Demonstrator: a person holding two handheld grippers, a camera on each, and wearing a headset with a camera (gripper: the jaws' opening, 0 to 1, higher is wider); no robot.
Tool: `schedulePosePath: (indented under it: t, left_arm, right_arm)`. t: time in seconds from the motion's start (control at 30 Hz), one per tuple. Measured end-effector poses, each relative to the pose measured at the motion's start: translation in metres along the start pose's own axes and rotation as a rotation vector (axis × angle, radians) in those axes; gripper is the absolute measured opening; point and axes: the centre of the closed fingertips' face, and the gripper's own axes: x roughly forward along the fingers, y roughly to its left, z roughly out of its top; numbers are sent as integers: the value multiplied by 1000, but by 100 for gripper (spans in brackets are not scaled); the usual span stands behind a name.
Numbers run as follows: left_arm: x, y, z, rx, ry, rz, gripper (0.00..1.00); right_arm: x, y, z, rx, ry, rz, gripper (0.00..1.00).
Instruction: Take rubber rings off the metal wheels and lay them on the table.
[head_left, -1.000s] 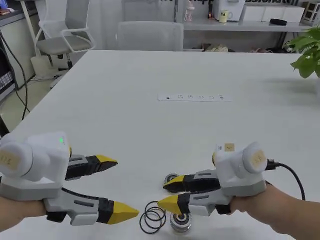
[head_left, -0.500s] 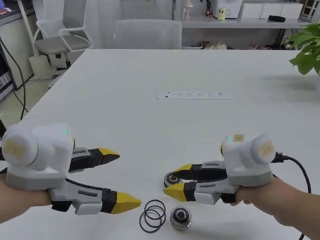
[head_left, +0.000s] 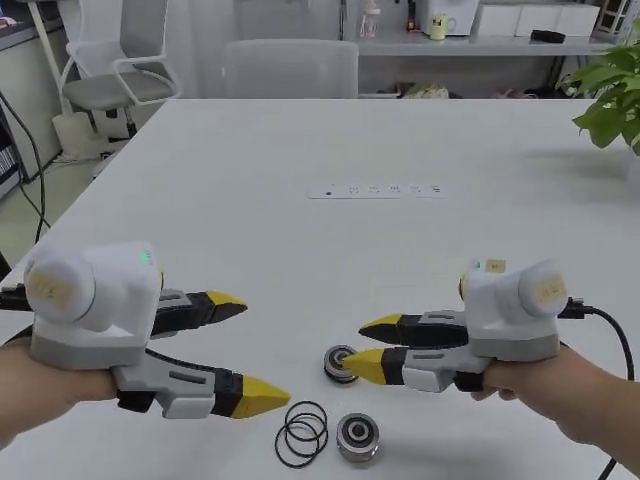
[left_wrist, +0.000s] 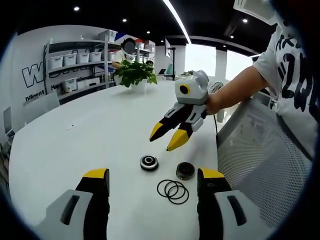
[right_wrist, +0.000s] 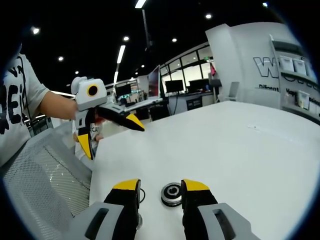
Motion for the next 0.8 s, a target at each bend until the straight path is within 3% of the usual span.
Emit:
schedulePosePath:
  t: [0.37, 0.8]
  left_arm:
    - [10, 3, 1, -6, 8, -14, 67]
    - [24, 10, 0, -26, 14, -21, 64]
  right_arm:
    - [-11, -19, -9, 17, 10, -57, 31]
    - [-4, -19, -21, -2, 53, -54, 30]
